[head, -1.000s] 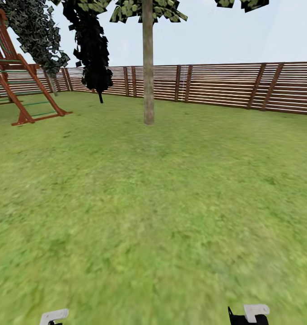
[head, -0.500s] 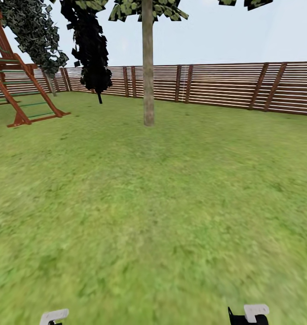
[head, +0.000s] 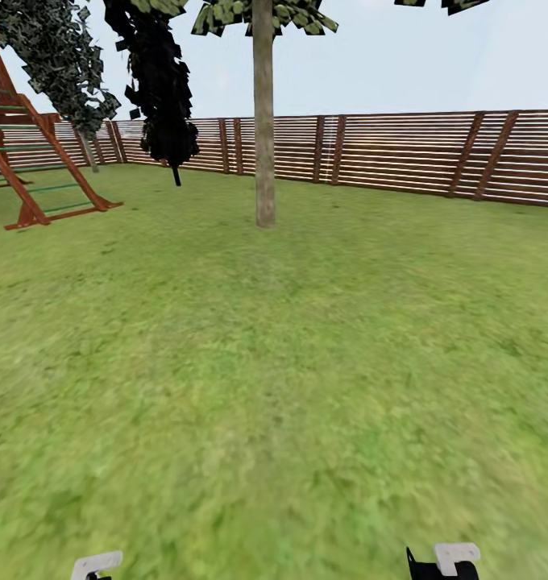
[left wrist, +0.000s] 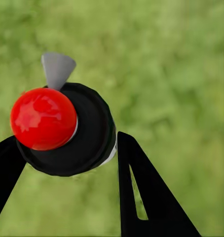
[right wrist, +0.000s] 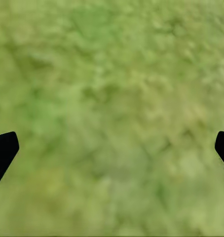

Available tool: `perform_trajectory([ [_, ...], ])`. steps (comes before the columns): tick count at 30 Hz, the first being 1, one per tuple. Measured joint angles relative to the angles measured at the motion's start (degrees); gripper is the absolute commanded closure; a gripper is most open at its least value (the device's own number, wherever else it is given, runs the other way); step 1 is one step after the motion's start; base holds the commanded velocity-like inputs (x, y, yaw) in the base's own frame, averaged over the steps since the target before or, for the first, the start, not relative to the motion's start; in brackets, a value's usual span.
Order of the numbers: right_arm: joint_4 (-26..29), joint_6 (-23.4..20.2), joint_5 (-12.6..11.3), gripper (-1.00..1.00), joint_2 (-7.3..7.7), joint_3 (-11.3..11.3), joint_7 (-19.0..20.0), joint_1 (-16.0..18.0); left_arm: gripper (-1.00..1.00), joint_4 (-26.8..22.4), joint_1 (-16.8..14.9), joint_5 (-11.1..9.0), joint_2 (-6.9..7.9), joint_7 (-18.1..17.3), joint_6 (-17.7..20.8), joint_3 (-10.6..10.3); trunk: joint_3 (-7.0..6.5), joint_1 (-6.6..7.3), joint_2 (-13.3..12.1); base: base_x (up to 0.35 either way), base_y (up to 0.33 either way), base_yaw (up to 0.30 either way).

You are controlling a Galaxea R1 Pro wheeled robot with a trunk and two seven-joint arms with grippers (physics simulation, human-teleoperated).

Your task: In the garden, pick up the pesticide atomizer on the floor and spray pesticide onto both trees until each tree trunk is fully covered.

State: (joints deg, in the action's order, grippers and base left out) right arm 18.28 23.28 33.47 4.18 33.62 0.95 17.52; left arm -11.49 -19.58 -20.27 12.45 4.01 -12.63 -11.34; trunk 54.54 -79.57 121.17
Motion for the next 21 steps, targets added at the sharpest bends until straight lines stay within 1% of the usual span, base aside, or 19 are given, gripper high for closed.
perform_trajectory([
  [6,0.0,0.0,0.0,-1.00,-0.02,0.0,0.0,0.0,1.00,0.0,0.0,0.0,0.00,0.0,0.0,0.0,0.00,0.00,0.0,0.335,0.000,0.140],
  [21,0.0,0.0,0.0,-1.00,0.15,0.1,-0.1,0.0,1.00,0.0,0.0,0.0,0.00,0.0,0.0,0.0,0.00,0.00,0.0,0.335,0.000,0.005],
])
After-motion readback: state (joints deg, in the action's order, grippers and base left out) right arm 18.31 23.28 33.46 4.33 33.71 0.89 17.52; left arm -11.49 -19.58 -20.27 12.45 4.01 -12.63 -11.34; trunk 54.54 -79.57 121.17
